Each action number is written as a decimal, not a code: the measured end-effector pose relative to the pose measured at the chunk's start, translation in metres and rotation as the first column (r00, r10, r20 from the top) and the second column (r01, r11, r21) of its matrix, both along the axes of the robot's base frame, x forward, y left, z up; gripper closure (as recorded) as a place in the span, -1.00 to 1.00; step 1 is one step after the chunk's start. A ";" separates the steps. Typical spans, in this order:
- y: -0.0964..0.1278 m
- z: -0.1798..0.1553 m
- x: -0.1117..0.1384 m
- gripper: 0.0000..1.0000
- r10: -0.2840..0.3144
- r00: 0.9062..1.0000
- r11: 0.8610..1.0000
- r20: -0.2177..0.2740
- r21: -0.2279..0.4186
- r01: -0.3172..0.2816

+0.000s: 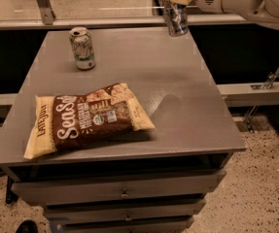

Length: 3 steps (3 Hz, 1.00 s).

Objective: Place redbull can upright

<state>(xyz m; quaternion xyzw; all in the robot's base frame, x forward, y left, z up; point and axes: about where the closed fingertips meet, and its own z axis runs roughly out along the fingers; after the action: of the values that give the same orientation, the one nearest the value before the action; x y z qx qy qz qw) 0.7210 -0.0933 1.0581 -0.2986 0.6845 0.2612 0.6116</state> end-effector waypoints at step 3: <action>-0.018 -0.038 0.004 1.00 -0.022 0.979 0.985 0.205 0.170 -0.014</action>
Offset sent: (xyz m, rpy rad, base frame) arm -0.0003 -0.0163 -0.0352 0.1883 -0.2833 0.0001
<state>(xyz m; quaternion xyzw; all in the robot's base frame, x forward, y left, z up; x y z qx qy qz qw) 0.7248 -0.1117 1.0196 -0.2693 0.5931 0.2854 0.7030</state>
